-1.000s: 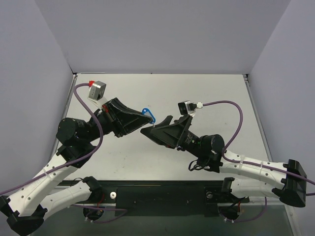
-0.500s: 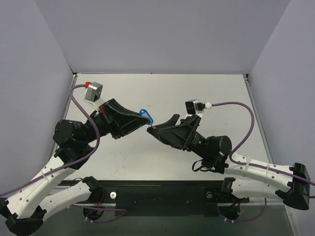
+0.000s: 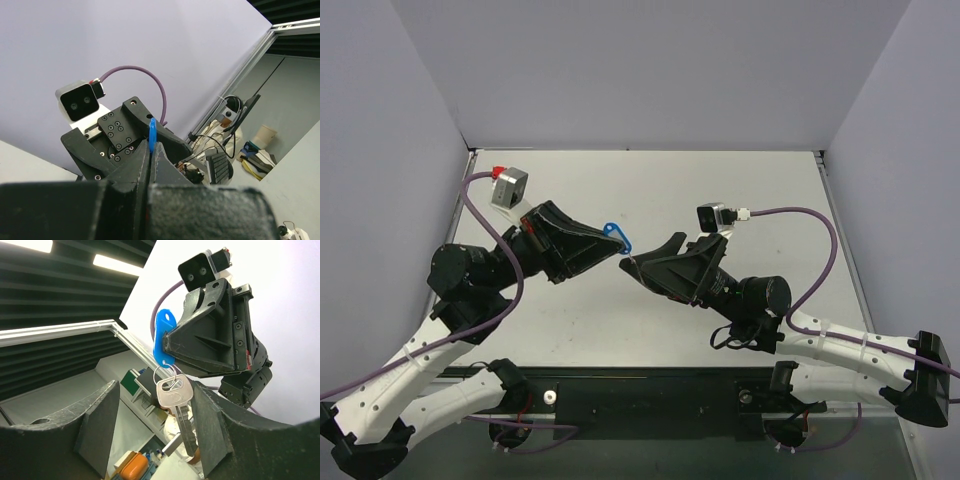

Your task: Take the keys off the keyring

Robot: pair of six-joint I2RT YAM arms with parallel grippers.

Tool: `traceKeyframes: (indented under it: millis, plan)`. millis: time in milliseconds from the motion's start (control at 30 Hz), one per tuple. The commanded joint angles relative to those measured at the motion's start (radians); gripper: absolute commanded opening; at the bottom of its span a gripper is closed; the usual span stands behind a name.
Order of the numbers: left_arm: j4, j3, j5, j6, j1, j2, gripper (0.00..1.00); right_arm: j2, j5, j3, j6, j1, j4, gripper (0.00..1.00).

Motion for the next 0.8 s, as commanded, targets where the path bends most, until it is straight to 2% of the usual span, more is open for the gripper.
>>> traceKeyframes:
  millis: [0,267,533,767]
  plan:
    - [0.041,0.000,0.021,0.040,-0.004,-0.025,0.00,-0.029,0.013,0.007,-0.017,0.007,0.203,0.53]
    - [0.031,-0.010,0.015,0.052,-0.004,-0.034,0.00,-0.019,0.015,0.010,-0.016,0.007,0.197,0.46]
    - [0.013,-0.015,-0.014,0.059,-0.002,-0.038,0.00,-0.012,0.010,0.009,-0.019,0.007,0.181,0.44]
    - [-0.018,-0.021,-0.047,0.077,-0.005,-0.055,0.00,0.000,0.013,0.006,-0.016,0.007,0.168,0.37]
